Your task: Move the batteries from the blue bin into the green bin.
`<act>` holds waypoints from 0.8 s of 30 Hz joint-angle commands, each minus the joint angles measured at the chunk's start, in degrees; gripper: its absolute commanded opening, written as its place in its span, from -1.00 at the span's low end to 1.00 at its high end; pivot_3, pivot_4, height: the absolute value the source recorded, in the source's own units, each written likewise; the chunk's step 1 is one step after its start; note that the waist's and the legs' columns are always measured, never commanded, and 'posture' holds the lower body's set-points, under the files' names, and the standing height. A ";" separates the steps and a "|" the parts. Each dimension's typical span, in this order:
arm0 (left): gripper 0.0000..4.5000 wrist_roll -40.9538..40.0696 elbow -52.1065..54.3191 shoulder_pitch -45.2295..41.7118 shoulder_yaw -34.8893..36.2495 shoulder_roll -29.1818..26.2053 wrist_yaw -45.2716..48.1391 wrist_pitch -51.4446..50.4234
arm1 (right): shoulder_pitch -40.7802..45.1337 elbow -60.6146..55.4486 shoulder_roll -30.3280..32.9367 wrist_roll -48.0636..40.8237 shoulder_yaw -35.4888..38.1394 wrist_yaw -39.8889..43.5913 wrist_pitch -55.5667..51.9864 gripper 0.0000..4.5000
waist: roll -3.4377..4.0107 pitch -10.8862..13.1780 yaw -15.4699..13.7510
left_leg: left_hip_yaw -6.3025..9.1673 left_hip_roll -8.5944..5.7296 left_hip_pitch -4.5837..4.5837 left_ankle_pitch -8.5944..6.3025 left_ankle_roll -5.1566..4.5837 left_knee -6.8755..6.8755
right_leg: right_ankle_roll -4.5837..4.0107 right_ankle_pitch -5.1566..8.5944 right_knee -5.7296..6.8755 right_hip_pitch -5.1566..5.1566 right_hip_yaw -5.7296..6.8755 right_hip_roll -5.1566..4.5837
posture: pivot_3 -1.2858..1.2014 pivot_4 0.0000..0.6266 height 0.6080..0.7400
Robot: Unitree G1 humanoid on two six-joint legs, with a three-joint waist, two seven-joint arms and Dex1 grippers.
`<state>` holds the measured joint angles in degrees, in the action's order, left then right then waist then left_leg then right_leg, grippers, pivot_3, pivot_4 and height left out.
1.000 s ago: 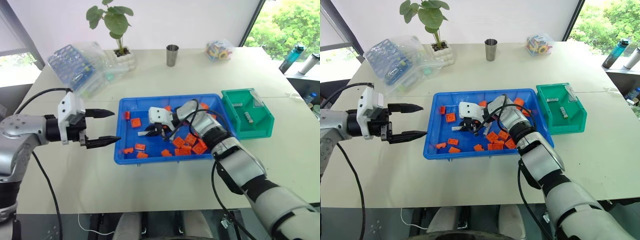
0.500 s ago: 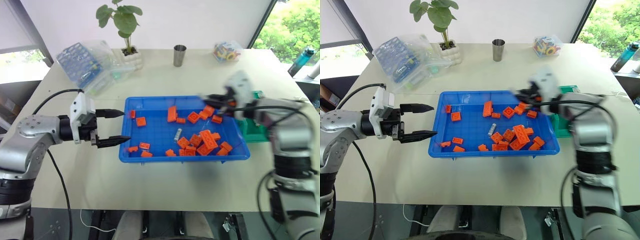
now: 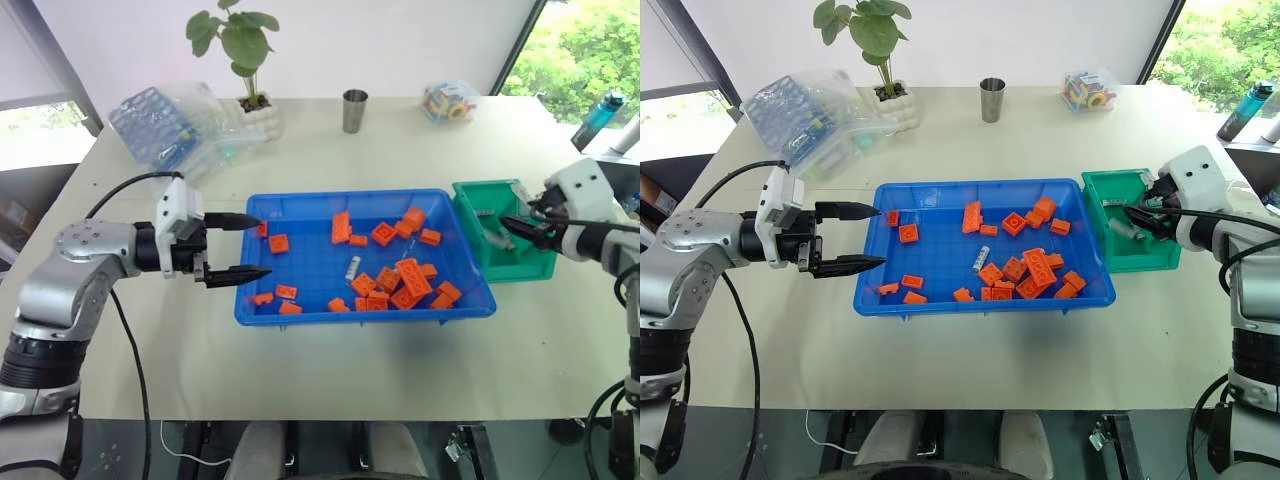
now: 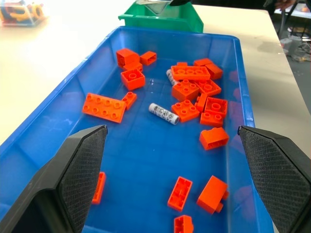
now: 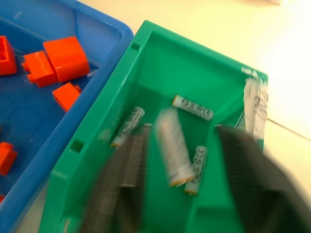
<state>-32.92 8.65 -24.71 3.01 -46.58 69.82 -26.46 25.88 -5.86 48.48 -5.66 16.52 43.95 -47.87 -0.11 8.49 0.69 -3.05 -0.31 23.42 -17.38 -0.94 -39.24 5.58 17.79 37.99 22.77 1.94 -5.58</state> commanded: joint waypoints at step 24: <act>1.00 -1.61 6.88 3.56 3.73 -2.06 -2.72 -2.79 | 8.52 -10.69 -28.67 -12.05 -24.22 -17.90 -28.35 0.29 | -0.08 0.07 0.17 | 0.17 -0.09 0.07 0.00 0.00 -0.03 | 0.00 0.00 0.09 0.04 0.02 -0.01 | 0.03 -0.52 0.63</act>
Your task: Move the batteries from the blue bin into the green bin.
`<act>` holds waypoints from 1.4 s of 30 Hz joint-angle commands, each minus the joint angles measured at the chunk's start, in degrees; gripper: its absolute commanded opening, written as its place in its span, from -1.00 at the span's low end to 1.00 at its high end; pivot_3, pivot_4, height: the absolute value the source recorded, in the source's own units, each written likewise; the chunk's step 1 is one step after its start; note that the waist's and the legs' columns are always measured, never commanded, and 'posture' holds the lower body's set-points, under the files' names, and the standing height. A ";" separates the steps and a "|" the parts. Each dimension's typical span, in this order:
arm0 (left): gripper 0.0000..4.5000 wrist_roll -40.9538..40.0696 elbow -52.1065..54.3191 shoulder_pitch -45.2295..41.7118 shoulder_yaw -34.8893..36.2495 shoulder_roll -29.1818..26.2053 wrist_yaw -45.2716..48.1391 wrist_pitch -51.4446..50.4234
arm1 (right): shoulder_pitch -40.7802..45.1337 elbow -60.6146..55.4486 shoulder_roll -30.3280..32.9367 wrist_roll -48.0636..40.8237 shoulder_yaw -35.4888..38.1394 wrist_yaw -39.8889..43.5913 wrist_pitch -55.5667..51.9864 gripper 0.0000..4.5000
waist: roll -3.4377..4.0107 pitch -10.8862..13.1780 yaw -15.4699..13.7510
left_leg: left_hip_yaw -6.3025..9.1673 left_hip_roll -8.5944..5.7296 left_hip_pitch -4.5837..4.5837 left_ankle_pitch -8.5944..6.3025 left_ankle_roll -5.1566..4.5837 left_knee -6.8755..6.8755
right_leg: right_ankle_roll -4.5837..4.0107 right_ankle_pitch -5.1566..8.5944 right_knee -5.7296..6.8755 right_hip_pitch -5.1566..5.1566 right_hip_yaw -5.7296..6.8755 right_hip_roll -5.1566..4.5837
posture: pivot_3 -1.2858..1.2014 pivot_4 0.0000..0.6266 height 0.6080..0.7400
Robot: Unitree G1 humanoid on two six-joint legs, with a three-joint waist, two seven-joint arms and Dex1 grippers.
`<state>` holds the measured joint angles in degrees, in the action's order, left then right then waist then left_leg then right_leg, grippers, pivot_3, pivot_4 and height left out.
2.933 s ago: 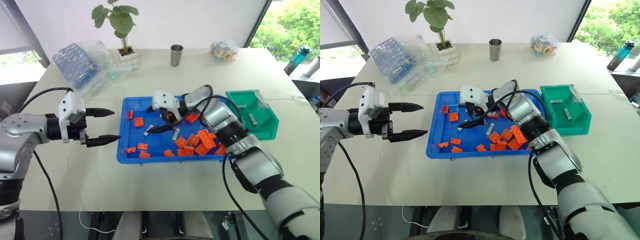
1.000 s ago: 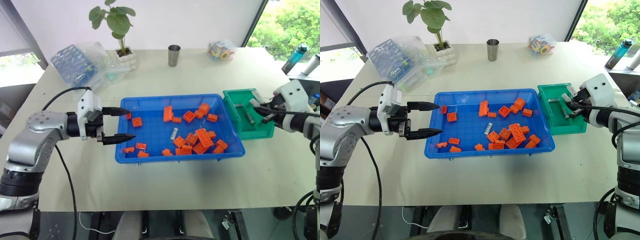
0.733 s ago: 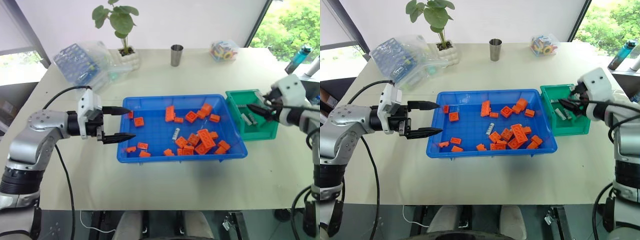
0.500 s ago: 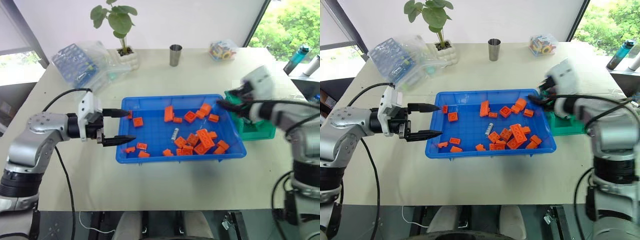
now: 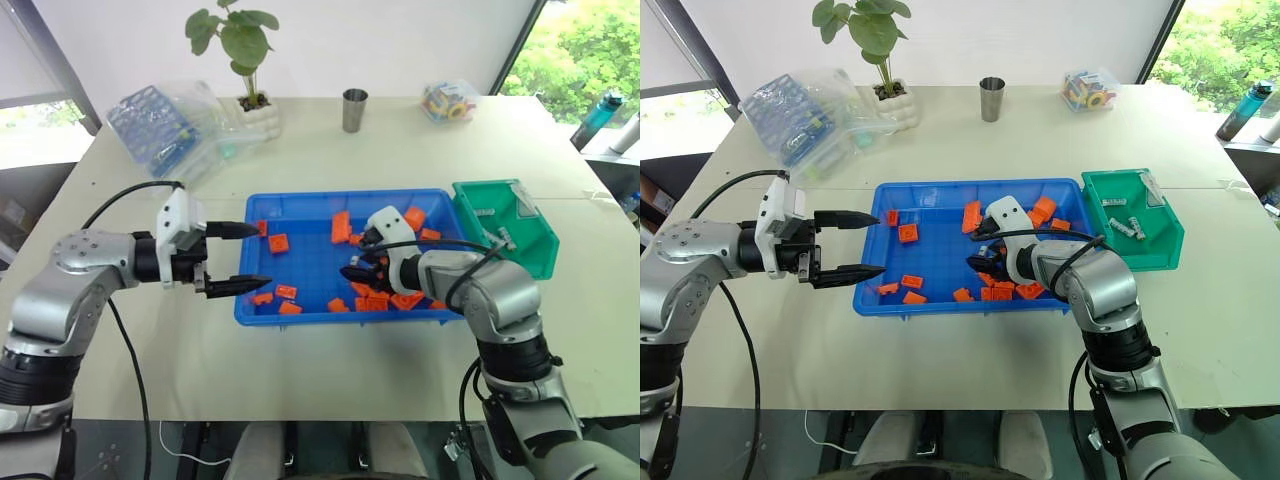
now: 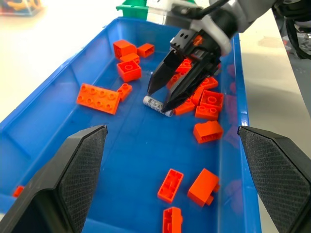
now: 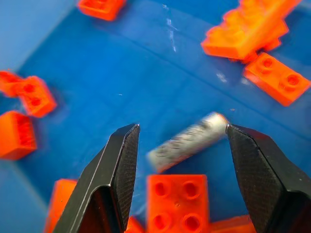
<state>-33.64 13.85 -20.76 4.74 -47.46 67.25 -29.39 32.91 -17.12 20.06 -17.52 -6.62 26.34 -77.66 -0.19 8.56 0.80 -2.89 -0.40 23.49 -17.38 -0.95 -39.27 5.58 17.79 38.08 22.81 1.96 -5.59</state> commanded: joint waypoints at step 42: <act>1.00 -0.15 -2.12 -4.02 -0.92 0.71 1.87 2.38 | -0.01 11.67 31.69 -0.54 19.14 4.75 12.95 0.36 | 0.08 0.15 0.03 | -0.17 0.15 -0.05 -0.03 -0.06 0.04 | 0.01 0.00 -0.09 -0.01 -0.08 0.07 | 0.03 -0.52 0.63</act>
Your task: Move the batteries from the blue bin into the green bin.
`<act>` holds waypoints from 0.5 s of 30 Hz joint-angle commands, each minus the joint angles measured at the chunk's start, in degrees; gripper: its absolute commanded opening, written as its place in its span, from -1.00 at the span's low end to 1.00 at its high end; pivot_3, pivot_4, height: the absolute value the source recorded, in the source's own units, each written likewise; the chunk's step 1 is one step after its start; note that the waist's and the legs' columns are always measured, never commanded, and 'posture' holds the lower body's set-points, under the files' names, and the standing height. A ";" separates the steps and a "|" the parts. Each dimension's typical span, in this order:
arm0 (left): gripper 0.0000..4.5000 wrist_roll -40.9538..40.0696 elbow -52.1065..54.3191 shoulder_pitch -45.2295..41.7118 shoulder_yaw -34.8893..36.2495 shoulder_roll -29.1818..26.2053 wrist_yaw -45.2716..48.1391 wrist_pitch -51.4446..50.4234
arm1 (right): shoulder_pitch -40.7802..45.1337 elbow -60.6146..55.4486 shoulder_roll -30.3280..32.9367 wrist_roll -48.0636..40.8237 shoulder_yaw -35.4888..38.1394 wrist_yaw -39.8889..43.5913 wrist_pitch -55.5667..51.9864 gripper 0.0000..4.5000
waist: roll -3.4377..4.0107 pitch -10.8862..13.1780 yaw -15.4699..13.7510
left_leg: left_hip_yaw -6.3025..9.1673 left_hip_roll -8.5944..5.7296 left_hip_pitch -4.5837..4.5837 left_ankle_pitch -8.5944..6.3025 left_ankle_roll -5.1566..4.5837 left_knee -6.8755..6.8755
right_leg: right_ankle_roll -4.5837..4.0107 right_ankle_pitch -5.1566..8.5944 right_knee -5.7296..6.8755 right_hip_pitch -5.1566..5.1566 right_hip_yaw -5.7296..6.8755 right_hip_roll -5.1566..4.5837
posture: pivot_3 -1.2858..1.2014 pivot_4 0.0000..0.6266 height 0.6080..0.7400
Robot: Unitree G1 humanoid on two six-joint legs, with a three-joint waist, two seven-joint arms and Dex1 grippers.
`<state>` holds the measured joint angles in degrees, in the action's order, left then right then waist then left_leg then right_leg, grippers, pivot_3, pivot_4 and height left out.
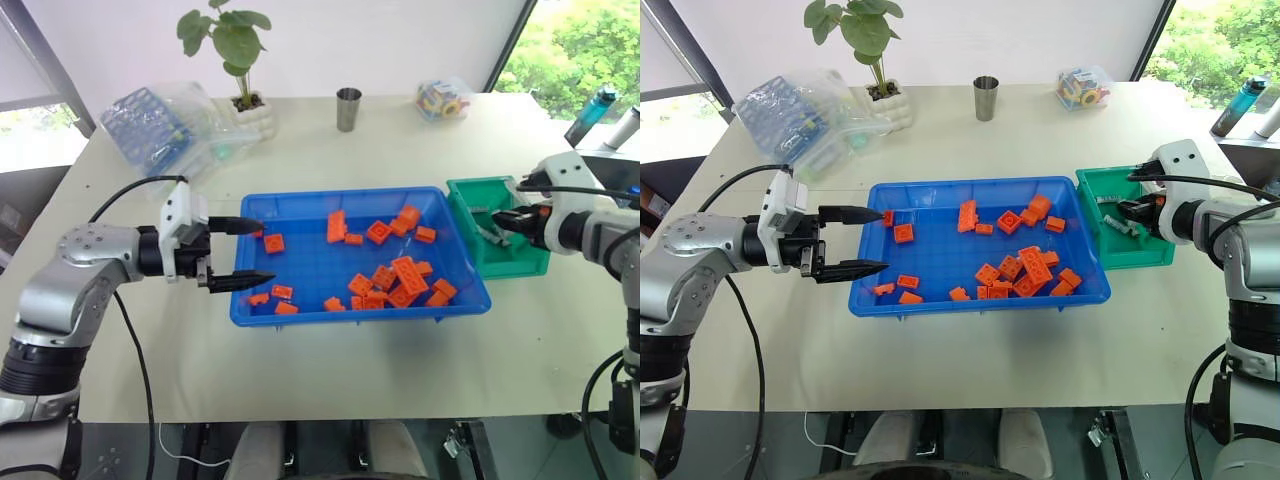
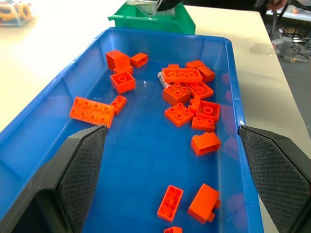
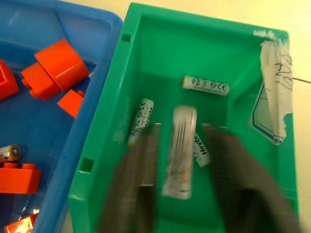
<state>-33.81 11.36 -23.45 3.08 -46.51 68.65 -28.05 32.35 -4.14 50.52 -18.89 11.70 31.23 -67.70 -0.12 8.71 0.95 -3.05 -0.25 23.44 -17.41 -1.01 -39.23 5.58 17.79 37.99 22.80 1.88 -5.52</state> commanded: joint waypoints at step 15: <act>1.00 -0.41 2.50 -0.08 0.57 0.25 -0.15 0.33 | -3.55 -18.68 1.61 -7.48 -8.78 8.76 0.86 0.78 | -0.03 0.03 -0.47 | 0.07 -0.04 0.03 0.01 0.01 -0.03 | 0.00 0.00 -0.02 -0.05 0.01 -0.07 | 0.03 -0.52 0.63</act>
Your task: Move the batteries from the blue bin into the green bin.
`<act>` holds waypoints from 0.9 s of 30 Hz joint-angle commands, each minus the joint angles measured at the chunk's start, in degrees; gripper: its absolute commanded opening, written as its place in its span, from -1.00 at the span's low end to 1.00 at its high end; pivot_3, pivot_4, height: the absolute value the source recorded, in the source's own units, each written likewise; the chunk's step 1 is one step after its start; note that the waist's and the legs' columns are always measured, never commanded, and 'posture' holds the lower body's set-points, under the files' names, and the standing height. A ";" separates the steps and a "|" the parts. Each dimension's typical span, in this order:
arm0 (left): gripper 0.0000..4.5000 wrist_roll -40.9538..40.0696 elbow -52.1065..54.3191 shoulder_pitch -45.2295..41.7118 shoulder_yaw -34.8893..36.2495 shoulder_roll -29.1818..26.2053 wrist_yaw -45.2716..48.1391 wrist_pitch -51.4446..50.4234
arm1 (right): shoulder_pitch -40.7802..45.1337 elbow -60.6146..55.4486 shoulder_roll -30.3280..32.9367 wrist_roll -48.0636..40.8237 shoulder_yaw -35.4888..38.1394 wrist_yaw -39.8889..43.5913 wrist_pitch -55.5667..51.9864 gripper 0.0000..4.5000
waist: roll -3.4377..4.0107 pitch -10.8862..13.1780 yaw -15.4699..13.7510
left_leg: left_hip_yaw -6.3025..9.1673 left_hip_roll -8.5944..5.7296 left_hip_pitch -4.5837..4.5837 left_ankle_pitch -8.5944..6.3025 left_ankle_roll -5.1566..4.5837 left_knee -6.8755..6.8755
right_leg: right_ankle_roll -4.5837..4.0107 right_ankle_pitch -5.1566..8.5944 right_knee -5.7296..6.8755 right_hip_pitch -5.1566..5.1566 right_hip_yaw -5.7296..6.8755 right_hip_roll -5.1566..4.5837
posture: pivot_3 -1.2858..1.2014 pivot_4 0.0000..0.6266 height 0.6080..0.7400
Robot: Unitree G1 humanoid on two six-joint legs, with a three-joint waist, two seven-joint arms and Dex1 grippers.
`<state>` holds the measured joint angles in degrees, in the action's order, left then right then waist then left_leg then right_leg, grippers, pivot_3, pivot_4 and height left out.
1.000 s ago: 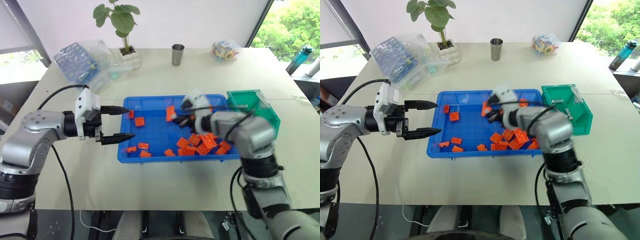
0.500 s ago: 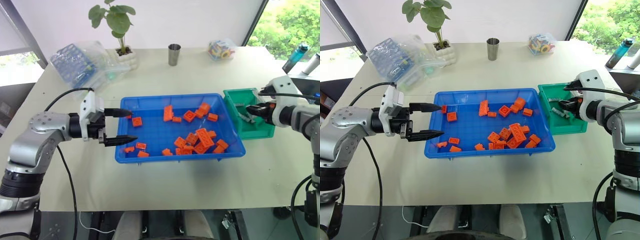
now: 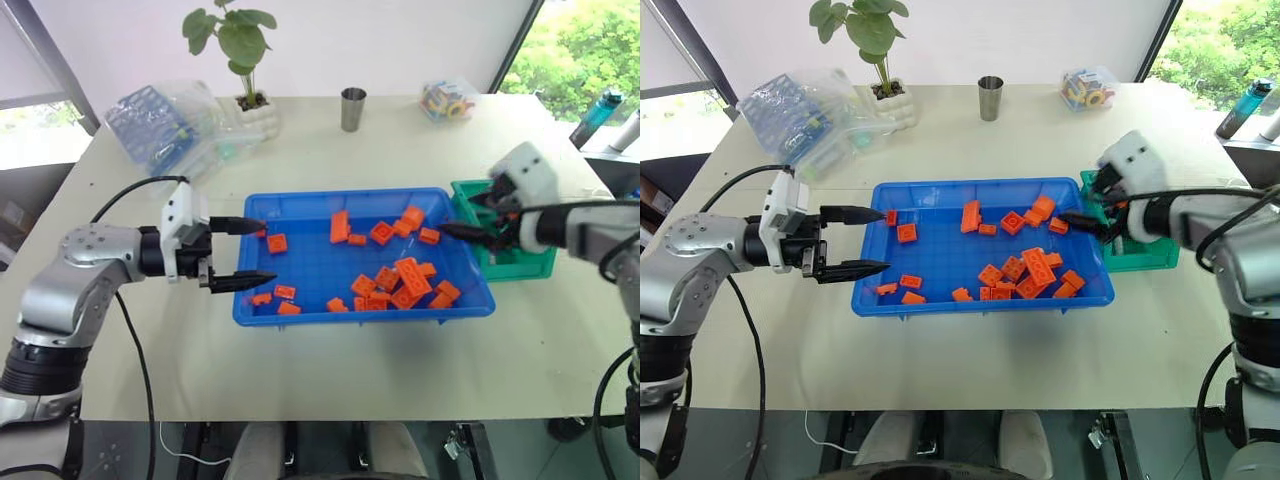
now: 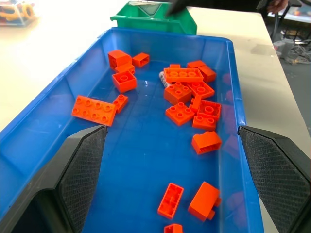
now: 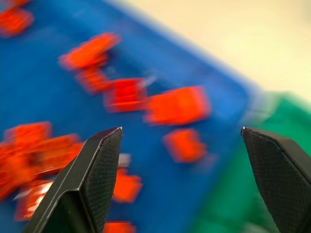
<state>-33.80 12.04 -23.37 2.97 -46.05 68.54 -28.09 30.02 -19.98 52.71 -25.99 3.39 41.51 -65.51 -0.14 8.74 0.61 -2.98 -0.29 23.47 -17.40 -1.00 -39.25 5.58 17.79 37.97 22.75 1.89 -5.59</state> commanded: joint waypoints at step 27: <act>1.00 -0.27 1.52 -0.90 1.31 -0.76 -0.31 0.27 | -6.60 -3.64 -6.25 3.14 -8.58 -8.12 -0.53 0.67 | -0.01 0.00 0.06 | 0.03 -0.03 0.00 0.00 0.01 -0.02 | 0.00 0.00 0.01 0.00 0.01 0.03 | 0.03 -0.52 0.63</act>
<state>-33.81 12.55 -23.09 2.98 -46.08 68.27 -28.24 22.69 -23.22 46.10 -23.21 -5.47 33.10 -67.13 -0.15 8.74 0.67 -2.95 -0.32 23.47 -17.40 -0.99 -39.27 5.58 17.79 37.98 22.76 1.91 -5.56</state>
